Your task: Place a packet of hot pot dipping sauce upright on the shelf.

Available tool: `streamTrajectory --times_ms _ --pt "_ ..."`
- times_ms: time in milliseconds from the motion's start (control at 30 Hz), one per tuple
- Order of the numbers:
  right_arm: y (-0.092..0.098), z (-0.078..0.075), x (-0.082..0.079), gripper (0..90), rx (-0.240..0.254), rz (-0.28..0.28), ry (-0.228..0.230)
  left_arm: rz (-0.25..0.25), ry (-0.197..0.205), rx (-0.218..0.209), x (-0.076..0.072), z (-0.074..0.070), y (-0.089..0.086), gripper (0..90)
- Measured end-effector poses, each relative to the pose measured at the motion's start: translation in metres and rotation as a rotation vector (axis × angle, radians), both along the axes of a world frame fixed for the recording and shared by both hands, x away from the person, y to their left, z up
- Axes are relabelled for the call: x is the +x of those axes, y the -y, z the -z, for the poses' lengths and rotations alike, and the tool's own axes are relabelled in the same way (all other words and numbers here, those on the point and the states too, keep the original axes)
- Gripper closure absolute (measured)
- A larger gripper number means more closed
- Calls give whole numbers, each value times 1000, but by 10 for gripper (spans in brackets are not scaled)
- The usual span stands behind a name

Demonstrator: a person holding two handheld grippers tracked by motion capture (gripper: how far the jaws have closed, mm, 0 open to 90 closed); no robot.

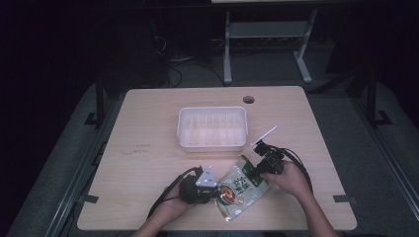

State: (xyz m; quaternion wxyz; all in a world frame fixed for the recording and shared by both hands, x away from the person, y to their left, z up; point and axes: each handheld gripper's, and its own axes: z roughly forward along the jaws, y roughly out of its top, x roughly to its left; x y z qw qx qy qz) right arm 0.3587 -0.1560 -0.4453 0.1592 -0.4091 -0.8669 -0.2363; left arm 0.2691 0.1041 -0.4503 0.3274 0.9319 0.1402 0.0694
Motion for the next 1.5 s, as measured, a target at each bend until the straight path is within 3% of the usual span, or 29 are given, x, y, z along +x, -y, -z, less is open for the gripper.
streamTrajectory --times_ms 267,500,700,767,967,1267,1500 --pt "6 -7 -3 888 42 32 -22 -13 4 -1 -1 -1 -2 701" --pt "11 -16 -8 888 86 63 -6 -40 0 -26 -1 -5 -12 669" --pt "17 -26 -12 891 144 82 -2 -78 0 -50 5 -9 -24 582" --pt "18 -34 -15 891 149 117 -10 -95 1 -58 7 -11 -28 561" --pt "18 -52 -19 892 182 120 6 -111 24 -43 4 -14 -34 507" --pt "9 -95 -25 892 173 104 39 -188 28 1 -1 -12 -71 465" --pt "4 -106 -24 892 184 108 40 -217 35 2 -2 -7 -85 374"
